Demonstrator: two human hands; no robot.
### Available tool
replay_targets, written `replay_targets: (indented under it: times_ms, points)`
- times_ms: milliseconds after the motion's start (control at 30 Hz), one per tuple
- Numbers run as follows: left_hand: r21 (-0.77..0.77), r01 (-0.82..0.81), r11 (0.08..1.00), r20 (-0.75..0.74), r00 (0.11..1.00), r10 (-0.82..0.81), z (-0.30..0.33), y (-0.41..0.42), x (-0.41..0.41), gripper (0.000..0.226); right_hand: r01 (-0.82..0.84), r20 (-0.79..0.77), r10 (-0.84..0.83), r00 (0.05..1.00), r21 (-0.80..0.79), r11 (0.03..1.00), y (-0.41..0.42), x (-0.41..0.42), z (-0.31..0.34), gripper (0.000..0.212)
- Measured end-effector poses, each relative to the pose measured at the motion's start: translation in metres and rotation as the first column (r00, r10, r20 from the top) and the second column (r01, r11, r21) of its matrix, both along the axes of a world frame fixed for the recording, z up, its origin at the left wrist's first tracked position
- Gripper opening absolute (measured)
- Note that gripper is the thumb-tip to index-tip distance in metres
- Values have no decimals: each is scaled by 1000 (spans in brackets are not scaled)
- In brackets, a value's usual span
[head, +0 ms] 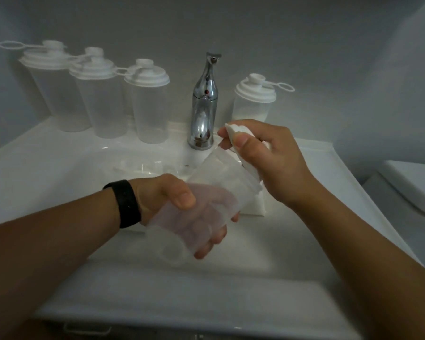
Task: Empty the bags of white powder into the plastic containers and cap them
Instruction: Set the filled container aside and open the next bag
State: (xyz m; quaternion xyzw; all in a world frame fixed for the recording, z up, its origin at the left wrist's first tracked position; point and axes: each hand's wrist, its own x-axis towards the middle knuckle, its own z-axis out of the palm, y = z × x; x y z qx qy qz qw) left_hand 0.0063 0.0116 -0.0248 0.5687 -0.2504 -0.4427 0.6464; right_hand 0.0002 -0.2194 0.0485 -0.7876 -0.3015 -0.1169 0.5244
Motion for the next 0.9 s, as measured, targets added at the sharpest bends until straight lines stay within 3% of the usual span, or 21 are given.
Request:
replay_targets:
  times_ms: [67,133,200,300,433,600,767,900]
  points:
    - [107,-134,985,124,985,121,4,-4,0,123,29,-17,-30,999,-72,997,-6,5,0,51]
    - [55,-74,996,180,982,63,11,-11,-3,97,92,-35,-103,994,-244,966,-18,14,2,48]
    - [72,-144,987,244,962,123,16,-15,-4,73,124,-112,-200,973,-475,871,-35,25,7,41]
    - [111,-286,952,357,905,230,11,-17,1,67,195,-109,-389,915,-724,662,-60,41,5,53]
    - [171,-321,931,442,870,219,10,-20,2,79,375,19,-547,837,-747,549,-76,53,-1,73]
    - [238,-348,907,494,847,196,8,-16,4,83,400,69,-556,828,-768,500,-77,69,-21,77]
    - [325,-387,863,551,819,160,6,-5,10,75,445,108,-544,832,-716,538,-77,79,-27,66]
    - [401,-343,849,562,824,68,5,1,15,73,515,248,-498,831,-680,522,-78,73,-15,36]
